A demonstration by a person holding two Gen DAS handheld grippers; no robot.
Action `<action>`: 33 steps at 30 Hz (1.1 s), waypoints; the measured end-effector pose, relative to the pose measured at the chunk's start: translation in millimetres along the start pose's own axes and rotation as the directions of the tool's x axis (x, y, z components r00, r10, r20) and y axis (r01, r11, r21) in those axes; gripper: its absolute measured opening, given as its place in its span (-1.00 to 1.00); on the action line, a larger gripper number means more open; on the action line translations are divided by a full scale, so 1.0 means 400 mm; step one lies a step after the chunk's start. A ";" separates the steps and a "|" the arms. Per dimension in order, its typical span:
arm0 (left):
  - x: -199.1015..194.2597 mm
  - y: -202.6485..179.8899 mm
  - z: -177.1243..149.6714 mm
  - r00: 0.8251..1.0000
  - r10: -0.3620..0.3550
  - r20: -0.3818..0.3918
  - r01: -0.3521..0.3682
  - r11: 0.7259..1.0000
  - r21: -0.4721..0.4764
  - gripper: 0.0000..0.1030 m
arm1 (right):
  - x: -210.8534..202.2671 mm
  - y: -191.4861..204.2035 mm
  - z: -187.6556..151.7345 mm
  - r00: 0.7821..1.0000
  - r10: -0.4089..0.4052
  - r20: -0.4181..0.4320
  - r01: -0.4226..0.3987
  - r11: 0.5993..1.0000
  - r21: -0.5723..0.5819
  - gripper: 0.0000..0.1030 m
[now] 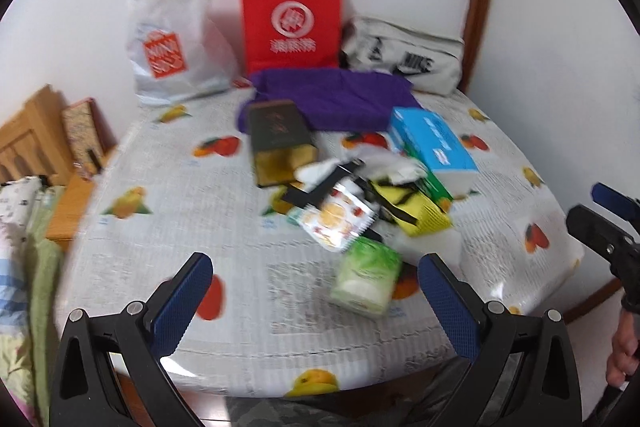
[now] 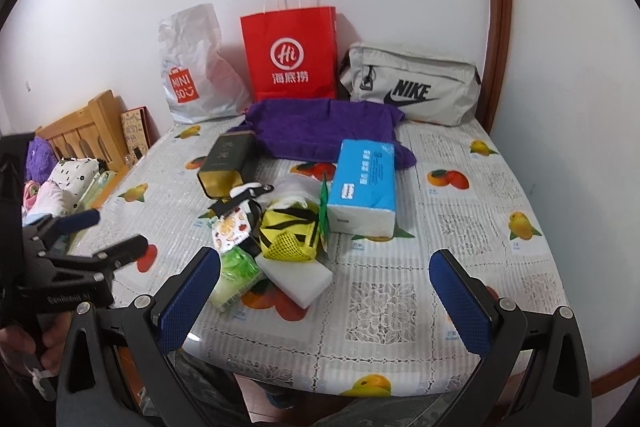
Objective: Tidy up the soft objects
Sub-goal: 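Reach down and grasp the light green tissue pack with the left tool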
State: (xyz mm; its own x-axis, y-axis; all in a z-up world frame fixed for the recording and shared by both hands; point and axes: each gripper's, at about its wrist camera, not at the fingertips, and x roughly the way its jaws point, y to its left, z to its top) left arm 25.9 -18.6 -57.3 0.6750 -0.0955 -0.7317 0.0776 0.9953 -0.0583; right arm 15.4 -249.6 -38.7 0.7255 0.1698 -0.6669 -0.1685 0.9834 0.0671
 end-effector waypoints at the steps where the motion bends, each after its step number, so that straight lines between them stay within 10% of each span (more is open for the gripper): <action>1: 0.014 -0.005 -0.005 1.000 -0.009 -0.012 0.009 1.000 0.002 1.00 | 0.007 -0.004 -0.005 1.000 0.000 -0.004 0.000 1.000 0.001 0.99; 19: 0.273 -0.089 -0.081 0.986 0.005 -0.168 0.020 0.989 0.146 1.00 | 0.235 -0.077 -0.076 0.992 0.049 -0.115 -0.045 0.998 0.035 0.99; 26: 0.289 -0.094 -0.091 0.984 -0.052 -0.168 0.083 0.979 0.184 -0.01 | 0.320 -0.056 -0.104 0.978 0.114 -0.175 -0.114 0.993 0.011 0.99; 33: 0.251 -0.039 -0.083 0.982 -0.079 -0.169 0.104 0.984 0.144 -0.01 | 0.385 -0.015 -0.121 0.965 0.156 -0.210 -0.164 0.986 -0.025 0.99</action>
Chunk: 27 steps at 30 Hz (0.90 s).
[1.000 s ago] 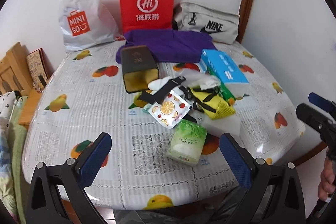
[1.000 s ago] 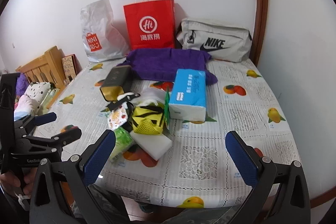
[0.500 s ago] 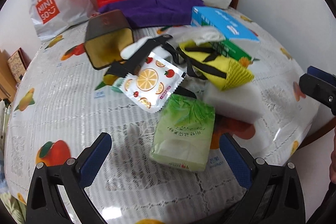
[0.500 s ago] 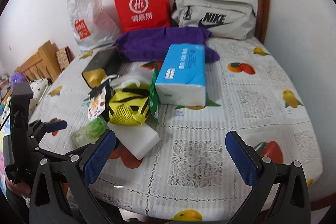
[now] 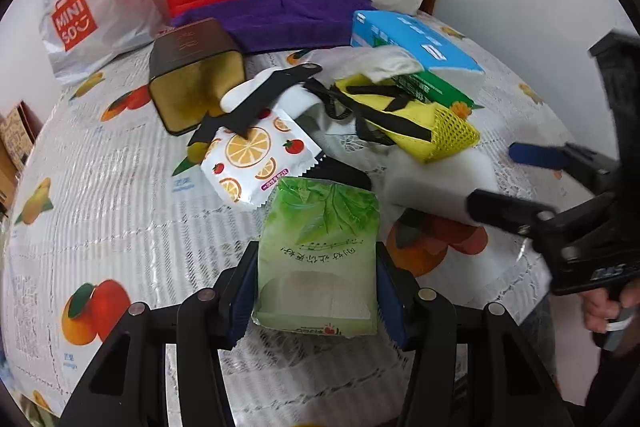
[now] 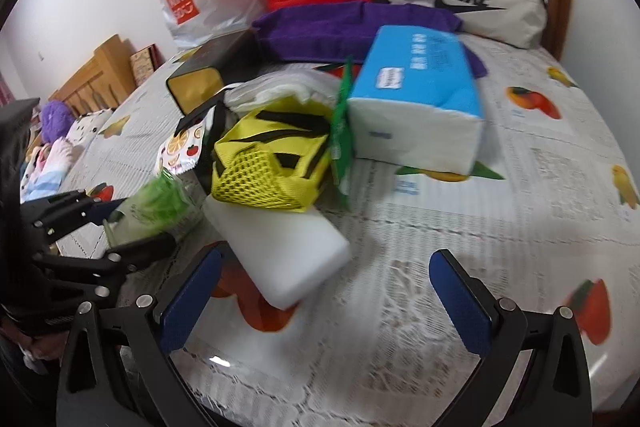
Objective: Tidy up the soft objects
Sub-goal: 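Reach down and grasp the light green tissue pack with the left tool, then grasp the white sponge with the right tool while the left tool holds the green pack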
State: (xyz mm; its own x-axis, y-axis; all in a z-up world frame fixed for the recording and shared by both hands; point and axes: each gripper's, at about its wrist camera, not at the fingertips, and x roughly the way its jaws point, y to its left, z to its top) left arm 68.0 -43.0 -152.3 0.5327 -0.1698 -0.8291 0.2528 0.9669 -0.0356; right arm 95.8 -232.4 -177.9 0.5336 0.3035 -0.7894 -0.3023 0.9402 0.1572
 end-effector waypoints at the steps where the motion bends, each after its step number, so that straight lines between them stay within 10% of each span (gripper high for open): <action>1: -0.004 0.009 -0.001 1.000 -0.015 0.001 0.015 1.000 -0.011 -0.01 | 0.008 0.005 0.001 1.000 0.005 0.000 -0.005 1.000 -0.008 0.99; 6: 0.000 0.056 -0.002 0.997 -0.075 -0.003 0.074 0.994 -0.083 -0.01 | 0.056 0.042 0.011 1.000 0.002 -0.015 -0.003 0.998 -0.066 0.96; 11: -0.006 0.093 -0.006 0.993 -0.114 0.007 0.114 0.984 -0.140 -0.01 | 0.064 0.064 0.004 1.000 0.003 0.000 -0.003 0.994 -0.108 0.34; 27: -0.044 0.142 -0.010 0.994 -0.102 0.049 0.111 0.967 -0.230 -0.01 | -0.053 0.061 -0.045 0.971 0.238 0.006 -0.237 0.969 -0.073 0.31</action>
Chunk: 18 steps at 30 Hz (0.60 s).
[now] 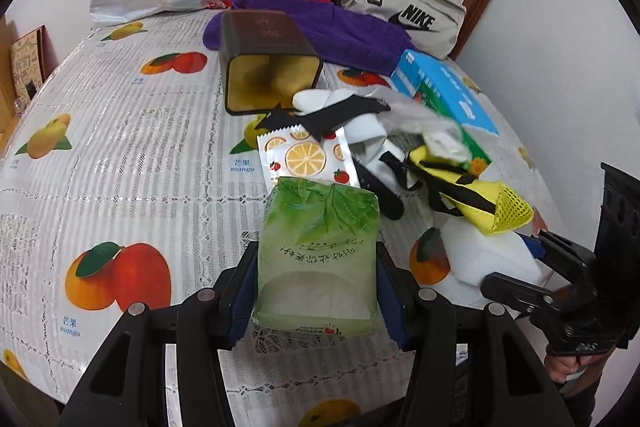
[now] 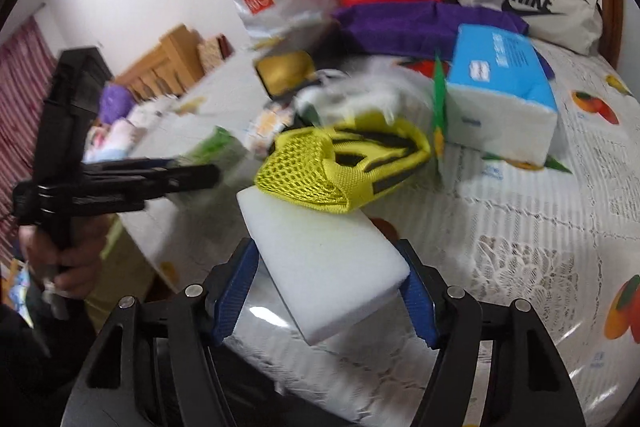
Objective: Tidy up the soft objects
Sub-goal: 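Grasp the white sponge with the right tool while the left tool holds the green pack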
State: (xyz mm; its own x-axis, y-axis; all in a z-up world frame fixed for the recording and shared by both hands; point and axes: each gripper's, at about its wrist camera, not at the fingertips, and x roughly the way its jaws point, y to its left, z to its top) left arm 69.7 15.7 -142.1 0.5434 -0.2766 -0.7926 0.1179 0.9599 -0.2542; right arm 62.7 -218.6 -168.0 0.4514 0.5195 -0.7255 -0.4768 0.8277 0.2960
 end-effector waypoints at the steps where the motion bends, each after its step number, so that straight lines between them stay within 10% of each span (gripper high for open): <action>1: -0.004 0.000 0.001 1.000 -0.003 0.002 0.003 1.000 -0.001 -0.01 | -0.010 0.008 0.005 1.000 0.014 0.019 -0.014 1.000 -0.002 0.29; 8: -0.018 -0.007 0.000 1.000 0.010 0.016 -0.010 1.000 0.004 -0.01 | -0.038 0.042 0.060 0.996 -0.016 0.085 0.019 0.999 -0.037 0.22; 18: -0.013 0.004 -0.003 0.999 0.034 0.012 -0.034 0.999 0.005 -0.01 | -0.004 -0.050 -0.020 0.992 -0.117 -0.040 0.118 0.993 0.013 0.16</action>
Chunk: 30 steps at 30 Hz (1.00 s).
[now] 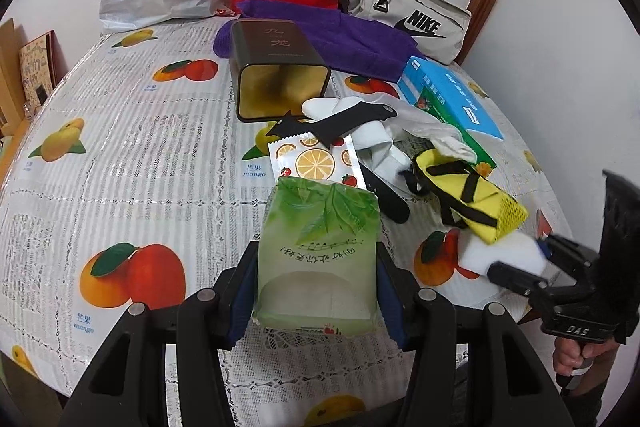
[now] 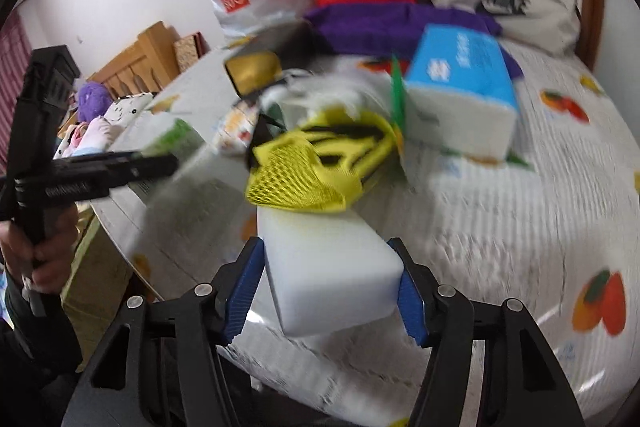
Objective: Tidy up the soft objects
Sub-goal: 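Grasp the white sponge with the right tool while the left tool holds the green pack, then carry the green pack and white sponge toward the purple towel with both tools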
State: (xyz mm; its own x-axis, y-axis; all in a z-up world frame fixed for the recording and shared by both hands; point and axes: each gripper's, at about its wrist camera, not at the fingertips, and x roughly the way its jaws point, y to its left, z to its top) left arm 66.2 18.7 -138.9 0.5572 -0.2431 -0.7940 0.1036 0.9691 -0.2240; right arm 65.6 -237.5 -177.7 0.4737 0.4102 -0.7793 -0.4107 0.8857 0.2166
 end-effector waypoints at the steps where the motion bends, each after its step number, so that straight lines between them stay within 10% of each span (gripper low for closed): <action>1: 0.000 0.000 0.000 1.000 -0.003 -0.002 0.003 1.000 0.000 -0.01 | 0.007 -0.011 -0.009 1.000 -0.001 -0.021 0.002 1.000 0.015 0.14; 5: -0.002 0.000 0.000 1.000 -0.005 -0.001 0.005 1.000 0.000 0.00 | -0.009 -0.025 -0.028 0.999 0.052 -0.017 -0.051 0.998 0.042 0.12; 12: 0.004 -0.001 0.000 1.000 -0.008 -0.006 0.008 1.000 -0.007 0.00 | -0.029 -0.079 -0.050 0.984 -0.178 -0.014 0.179 0.981 0.078 0.12; 20: 0.012 -0.008 0.001 1.000 -0.003 -0.009 0.003 1.000 0.000 0.00 | 0.008 -0.076 -0.027 0.978 -0.208 0.010 0.207 0.977 0.056 0.13; 30: 0.020 0.022 0.016 0.997 0.074 0.018 -0.073 0.997 -0.025 0.00 | -0.045 -0.159 -0.039 0.921 -0.389 -0.017 0.387 0.908 0.162 0.13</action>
State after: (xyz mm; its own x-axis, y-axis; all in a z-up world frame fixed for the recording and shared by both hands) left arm 76.8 25.7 -143.7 0.5780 -0.1703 -0.7981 0.0418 0.9829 -0.1795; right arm 71.0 -304.8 -186.7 0.5830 0.0294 -0.8120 -0.0634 0.9979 -0.0093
